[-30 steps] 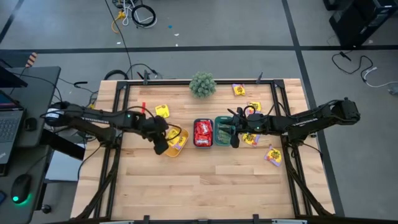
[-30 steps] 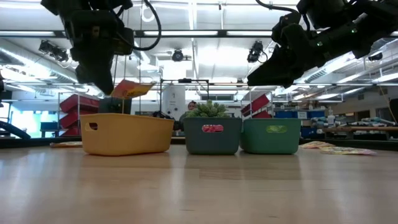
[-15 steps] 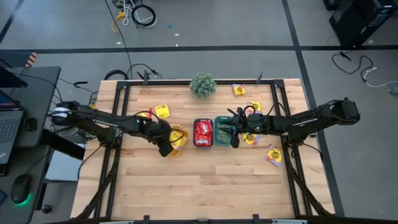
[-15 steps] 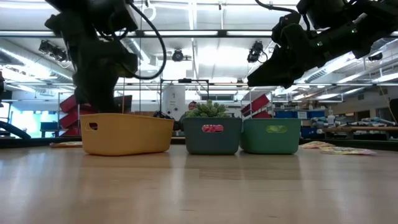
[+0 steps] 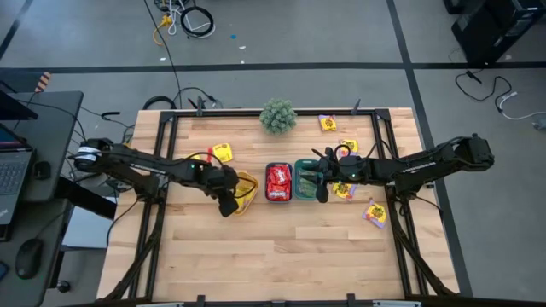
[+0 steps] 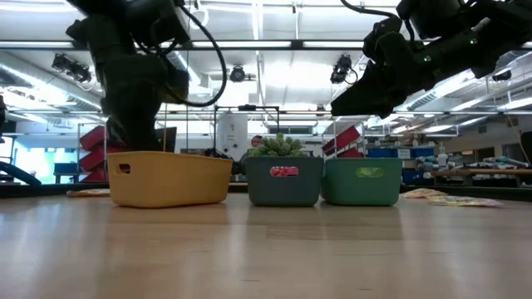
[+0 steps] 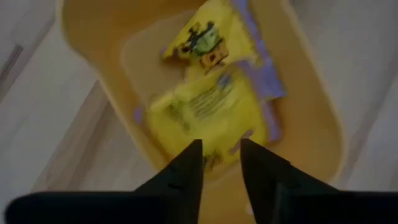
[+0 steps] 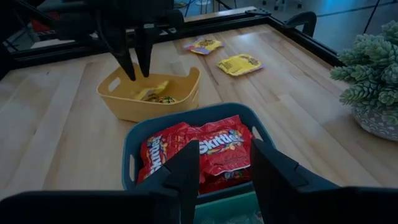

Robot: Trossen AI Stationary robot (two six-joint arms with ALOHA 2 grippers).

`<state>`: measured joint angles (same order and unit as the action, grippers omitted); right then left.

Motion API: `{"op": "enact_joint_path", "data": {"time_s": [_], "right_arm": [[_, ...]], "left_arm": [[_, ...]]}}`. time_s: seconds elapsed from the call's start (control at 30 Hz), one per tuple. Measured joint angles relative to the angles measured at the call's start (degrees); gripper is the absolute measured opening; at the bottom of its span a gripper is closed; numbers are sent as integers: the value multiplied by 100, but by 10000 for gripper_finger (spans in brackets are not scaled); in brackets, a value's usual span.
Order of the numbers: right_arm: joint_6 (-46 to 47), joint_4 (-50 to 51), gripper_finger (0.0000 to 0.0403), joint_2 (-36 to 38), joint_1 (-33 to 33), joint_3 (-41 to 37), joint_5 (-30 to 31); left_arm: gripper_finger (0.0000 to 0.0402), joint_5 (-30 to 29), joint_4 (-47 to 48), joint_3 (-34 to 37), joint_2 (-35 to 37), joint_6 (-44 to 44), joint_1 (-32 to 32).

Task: Sort candy
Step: Put the yellow candy pack into the yellow bin

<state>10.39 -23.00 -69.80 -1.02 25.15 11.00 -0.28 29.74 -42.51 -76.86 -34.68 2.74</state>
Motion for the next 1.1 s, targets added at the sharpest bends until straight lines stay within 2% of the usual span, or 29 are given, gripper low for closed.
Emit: {"op": "enact_joint_path", "data": {"time_s": [0.13, 0.23, 0.33, 0.5, 0.57, 0.73, 0.9, 1.1], "right_arm": [[0, 2, 128, 0, 0, 0, 0], [0, 0, 128, 0, 0, 0, 0], [0, 2, 128, 0, 0, 0, 0], [0, 2, 128, 0, 0, 0, 0], [0, 4, 128, 0, 0, 0, 0], [0, 4, 128, 0, 0, 0, 0], [0, 2, 128, 0, -21, 0, 0], [0, 2, 128, 0, -32, 0, 0]], "left_arm": [[139, -45, 339, -317, 0, 459, -13], [140, -646, 940, -699, 0, 763, -79], [110, -1309, 1543, -901, 31, 1132, -289], [22, -1251, 1677, -726, 111, 1715, -979], [7, -1243, 1655, -619, 111, 1999, -1256], [14, -1138, 1412, -297, 114, 2589, -1917], [19, -1008, 1009, -60, 81, 3192, -2276], [62, -768, 703, 182, -93, 3556, -2519]]}}
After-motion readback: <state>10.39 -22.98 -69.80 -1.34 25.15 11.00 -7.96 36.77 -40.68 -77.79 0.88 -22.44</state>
